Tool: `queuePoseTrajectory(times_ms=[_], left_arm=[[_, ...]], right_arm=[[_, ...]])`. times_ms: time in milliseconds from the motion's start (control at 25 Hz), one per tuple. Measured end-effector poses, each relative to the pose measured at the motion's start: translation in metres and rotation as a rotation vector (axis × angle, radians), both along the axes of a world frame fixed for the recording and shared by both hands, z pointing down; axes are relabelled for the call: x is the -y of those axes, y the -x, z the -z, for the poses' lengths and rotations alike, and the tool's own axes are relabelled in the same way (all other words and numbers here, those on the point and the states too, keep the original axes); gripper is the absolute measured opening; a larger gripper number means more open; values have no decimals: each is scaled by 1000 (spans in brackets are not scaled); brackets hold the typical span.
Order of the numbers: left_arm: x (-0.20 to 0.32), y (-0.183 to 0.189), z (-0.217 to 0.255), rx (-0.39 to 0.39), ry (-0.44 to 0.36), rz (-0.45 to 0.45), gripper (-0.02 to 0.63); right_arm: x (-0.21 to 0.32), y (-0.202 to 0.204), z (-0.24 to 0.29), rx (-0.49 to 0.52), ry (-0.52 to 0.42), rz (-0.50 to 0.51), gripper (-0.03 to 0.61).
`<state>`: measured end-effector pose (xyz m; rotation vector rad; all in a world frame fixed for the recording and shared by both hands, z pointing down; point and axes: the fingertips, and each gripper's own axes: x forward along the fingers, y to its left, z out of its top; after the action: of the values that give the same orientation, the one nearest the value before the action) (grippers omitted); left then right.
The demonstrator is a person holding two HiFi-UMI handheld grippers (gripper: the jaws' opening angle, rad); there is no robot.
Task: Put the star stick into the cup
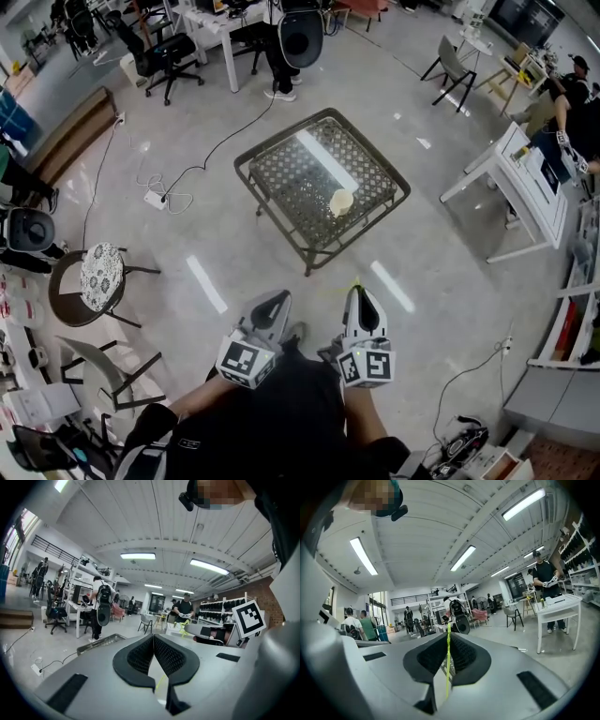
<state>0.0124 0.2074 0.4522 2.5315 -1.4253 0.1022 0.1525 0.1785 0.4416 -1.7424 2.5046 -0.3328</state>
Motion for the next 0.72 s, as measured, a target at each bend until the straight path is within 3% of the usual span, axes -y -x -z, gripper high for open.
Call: queuePoseTrajectory(times_ms=[320,720], left_arm=[[81,2,-10,-10,1,-22,17],[220,13,4,-39,-26,-164,17]], right_arm=[[68,8,-10,-8,16,-14,19],[170,24,-6,-30,42,-164,19]])
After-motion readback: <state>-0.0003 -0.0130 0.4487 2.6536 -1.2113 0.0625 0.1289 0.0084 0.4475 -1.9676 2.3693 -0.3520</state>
